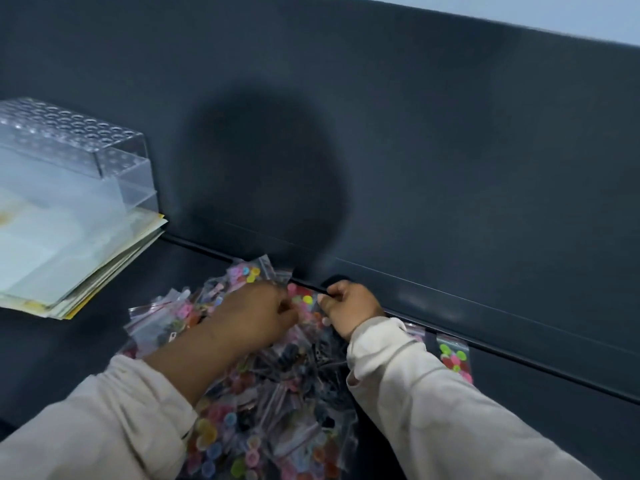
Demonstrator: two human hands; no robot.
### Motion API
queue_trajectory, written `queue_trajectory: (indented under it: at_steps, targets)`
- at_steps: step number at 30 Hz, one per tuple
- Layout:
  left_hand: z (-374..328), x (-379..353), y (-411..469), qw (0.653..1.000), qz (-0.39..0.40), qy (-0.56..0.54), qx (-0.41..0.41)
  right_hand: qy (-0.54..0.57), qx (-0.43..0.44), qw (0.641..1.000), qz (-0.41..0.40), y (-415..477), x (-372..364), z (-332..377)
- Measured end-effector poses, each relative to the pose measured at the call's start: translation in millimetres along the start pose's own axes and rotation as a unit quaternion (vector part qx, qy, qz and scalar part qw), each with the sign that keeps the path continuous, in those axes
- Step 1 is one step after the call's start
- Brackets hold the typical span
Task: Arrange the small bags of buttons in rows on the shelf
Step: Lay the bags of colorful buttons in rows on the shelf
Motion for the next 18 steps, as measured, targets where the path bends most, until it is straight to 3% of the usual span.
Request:
queue_trajectory:
  at_steps: [9, 14, 18]
  targets:
    - [13, -4, 5, 0.994, -0.002, -0.110, 0.022, -0.081, -0.033, 0.996, 0.008, 15, -8, 8]
    - [16, -3, 8, 0.995, -0.020, -0.084, 0.053, 0.059, -0.054, 0.997, -0.020, 13, -8, -3]
    - [15, -5, 9, 0.996, -0.015, -0.050, 0.073, 0.192, -0.067, 0.977, -0.070, 7, 9, -13]
Point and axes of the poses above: each hand's wrist, its own y-axis towards the middle knuckle, its own x-axis out of the back of the hand, z = x × y, the point moved 9 cm from there along y, towards the middle knuckle, and after that the axes turned 1 degree about x, right-handed, at the moved point
